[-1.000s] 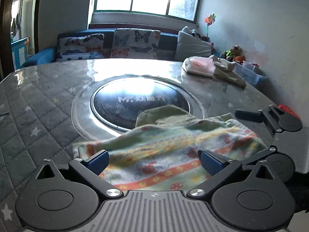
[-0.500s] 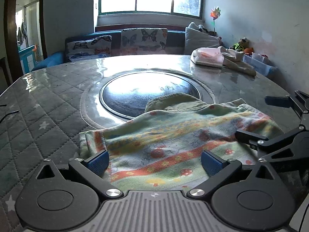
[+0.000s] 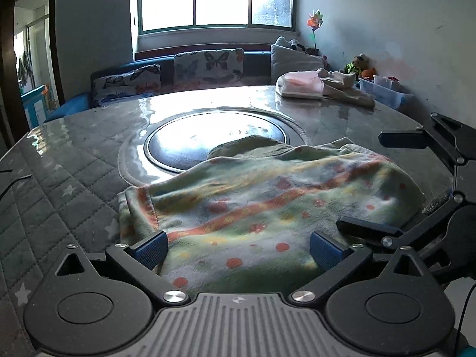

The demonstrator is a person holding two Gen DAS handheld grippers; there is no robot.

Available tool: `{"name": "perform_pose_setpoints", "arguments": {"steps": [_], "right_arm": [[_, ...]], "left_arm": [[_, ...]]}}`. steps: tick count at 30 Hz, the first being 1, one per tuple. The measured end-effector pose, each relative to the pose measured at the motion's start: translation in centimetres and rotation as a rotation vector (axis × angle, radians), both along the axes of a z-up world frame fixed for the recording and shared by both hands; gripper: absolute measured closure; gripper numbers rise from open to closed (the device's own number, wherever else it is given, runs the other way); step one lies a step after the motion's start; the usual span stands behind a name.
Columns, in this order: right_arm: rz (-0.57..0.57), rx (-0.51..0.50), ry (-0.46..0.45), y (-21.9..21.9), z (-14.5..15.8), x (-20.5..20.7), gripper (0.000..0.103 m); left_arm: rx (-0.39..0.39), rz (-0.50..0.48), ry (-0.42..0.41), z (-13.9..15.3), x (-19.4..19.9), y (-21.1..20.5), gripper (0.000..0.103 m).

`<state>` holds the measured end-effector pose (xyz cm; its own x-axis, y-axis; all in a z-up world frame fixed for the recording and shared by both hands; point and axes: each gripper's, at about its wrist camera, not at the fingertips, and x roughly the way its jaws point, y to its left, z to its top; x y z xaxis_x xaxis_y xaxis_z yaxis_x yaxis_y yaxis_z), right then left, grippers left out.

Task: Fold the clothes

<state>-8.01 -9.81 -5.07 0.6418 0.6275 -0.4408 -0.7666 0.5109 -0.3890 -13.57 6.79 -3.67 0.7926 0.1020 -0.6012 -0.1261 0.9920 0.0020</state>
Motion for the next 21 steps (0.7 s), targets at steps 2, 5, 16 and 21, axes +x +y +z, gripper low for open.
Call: {"name": "perform_pose_setpoints", "arguments": {"steps": [2, 5, 16, 21], "right_arm": [[0.003, 0.011, -0.012, 0.0, 0.2, 0.0, 0.0], [0.029, 0.017, -0.029, 0.2, 0.4, -0.1, 0.0], [0.056, -0.001, -0.033, 0.2, -0.3, -0.5, 0.0], [0.002, -0.01, -0.018, -1.0, -0.6, 0.1, 0.0]], "left_arm": [[0.0, 0.001, -0.002, 0.1, -0.1, 0.1, 0.0], [0.008, 0.003, -0.01, 0.3, -0.2, 0.1, 0.0], [0.002, 0.013, 0.011, -0.4, -0.3, 0.6, 0.0], [-0.004, 0.018, 0.013, -0.5, -0.4, 0.7, 0.0]]}}
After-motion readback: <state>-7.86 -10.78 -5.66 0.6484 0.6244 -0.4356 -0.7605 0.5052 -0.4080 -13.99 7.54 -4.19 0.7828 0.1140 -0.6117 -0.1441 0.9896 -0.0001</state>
